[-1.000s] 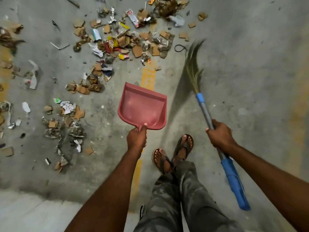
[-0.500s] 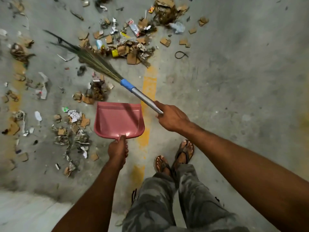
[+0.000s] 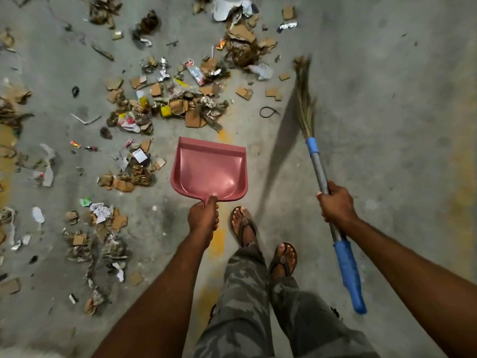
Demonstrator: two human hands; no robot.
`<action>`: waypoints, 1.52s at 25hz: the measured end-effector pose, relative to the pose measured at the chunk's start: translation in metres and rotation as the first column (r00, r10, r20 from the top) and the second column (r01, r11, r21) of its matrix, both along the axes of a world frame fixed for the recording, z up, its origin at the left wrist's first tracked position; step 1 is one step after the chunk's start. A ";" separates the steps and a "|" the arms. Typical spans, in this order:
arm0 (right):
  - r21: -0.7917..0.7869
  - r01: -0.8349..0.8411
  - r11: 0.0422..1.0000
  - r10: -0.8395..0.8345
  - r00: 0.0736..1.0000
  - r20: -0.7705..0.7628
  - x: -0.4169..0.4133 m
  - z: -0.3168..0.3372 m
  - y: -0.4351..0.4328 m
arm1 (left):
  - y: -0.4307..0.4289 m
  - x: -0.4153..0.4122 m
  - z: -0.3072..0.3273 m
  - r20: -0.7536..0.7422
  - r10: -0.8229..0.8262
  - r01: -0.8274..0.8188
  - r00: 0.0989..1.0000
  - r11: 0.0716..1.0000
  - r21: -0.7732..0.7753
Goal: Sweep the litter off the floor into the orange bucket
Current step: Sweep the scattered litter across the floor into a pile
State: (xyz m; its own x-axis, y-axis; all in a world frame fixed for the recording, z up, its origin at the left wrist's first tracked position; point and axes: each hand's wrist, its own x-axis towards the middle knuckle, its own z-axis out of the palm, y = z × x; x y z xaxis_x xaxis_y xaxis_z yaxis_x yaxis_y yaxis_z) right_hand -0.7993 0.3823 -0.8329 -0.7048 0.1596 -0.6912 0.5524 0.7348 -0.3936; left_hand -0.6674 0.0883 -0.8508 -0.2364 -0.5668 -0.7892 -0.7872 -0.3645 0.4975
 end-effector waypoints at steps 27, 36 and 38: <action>0.177 -0.107 0.978 0.124 0.988 -0.089 -0.140 0.010 -0.008 | -0.040 -0.172 0.010 -0.080 -0.182 0.186 0.980 0.981 0.056; -0.082 -0.659 0.748 0.663 0.747 0.053 -0.247 -0.017 -0.142 | -0.044 -0.184 -0.020 0.096 -0.115 0.116 0.989 0.993 -0.010; -0.106 -0.722 0.684 0.724 0.689 -0.029 -0.246 -0.004 -0.166 | -0.045 -0.184 -0.018 0.103 -0.047 0.050 0.994 0.999 -0.023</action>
